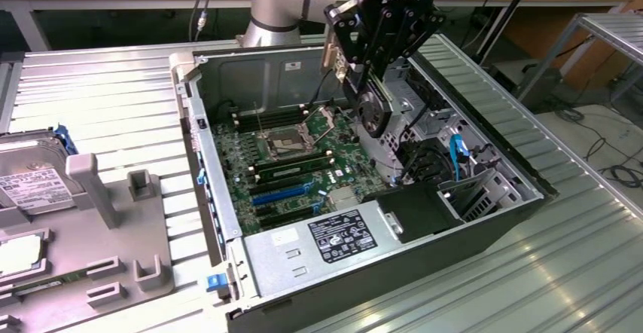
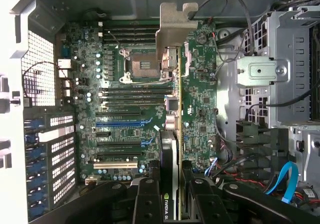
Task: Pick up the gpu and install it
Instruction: 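Insert the gpu into the slot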
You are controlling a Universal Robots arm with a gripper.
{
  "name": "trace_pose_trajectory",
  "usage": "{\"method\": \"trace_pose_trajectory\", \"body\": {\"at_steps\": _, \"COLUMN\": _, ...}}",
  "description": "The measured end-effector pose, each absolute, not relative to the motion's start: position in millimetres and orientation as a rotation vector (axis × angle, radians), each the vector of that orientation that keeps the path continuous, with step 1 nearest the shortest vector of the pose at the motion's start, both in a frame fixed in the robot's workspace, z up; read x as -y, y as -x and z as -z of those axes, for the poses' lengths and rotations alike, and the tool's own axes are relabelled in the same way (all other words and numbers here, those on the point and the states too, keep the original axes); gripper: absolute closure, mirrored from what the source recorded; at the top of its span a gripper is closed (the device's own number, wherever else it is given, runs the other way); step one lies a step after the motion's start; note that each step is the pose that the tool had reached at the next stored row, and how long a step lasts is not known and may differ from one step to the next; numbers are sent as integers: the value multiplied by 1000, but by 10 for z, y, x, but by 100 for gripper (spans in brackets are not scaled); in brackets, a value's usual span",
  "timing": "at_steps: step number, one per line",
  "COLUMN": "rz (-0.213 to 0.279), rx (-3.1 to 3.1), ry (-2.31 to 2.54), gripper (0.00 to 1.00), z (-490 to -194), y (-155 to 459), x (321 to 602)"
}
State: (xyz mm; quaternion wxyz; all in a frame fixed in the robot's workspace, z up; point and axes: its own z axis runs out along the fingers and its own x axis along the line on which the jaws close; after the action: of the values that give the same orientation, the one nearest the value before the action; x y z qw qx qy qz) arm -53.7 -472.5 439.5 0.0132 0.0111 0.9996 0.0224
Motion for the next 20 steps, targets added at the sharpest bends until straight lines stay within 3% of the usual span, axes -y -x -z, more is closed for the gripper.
{"method": "trace_pose_trajectory", "body": {"at_steps": 20, "rz": -71, "rx": -3115, "ry": 36, "gripper": 73, "z": -4395, "y": 537, "x": 4725}}
